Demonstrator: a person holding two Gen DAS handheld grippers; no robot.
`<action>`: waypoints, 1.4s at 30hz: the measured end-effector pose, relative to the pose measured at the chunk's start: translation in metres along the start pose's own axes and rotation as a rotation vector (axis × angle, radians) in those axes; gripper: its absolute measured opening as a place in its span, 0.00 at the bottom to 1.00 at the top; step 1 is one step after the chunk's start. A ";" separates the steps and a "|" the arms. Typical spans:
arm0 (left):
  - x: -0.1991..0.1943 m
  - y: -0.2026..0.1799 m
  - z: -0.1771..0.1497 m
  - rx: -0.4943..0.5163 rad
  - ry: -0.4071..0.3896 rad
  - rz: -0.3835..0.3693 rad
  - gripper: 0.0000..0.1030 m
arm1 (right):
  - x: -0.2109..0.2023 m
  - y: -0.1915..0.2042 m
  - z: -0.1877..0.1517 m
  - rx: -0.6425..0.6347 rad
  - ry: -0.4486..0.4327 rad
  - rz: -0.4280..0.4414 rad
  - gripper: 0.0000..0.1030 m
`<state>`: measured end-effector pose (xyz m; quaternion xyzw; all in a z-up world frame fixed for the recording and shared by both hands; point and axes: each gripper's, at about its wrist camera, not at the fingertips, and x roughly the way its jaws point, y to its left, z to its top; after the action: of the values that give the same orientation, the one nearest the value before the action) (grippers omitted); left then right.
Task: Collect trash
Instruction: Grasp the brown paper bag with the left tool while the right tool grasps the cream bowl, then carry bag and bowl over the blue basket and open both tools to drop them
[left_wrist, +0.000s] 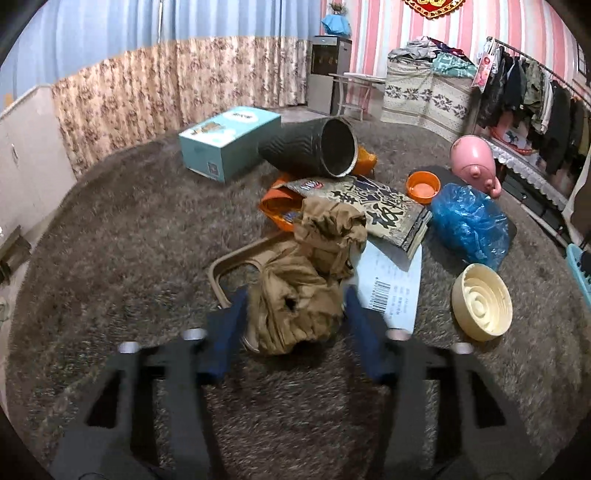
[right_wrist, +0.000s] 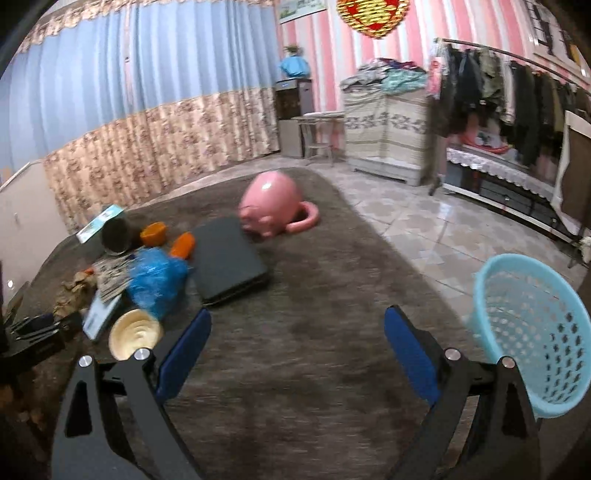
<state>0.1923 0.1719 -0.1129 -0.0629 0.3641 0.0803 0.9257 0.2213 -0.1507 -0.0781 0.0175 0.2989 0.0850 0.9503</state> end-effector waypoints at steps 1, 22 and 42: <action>-0.001 0.001 -0.001 -0.006 -0.004 -0.007 0.38 | 0.002 0.005 -0.001 -0.010 0.004 0.007 0.90; -0.036 0.075 0.002 -0.125 -0.099 0.106 0.37 | 0.044 0.128 -0.031 -0.293 0.160 0.182 0.90; -0.065 -0.029 0.034 -0.026 -0.195 0.000 0.37 | -0.027 0.020 0.000 -0.152 0.035 0.054 0.59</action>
<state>0.1736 0.1432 -0.0418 -0.0669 0.2710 0.0905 0.9560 0.1964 -0.1353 -0.0613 -0.0481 0.3075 0.1332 0.9410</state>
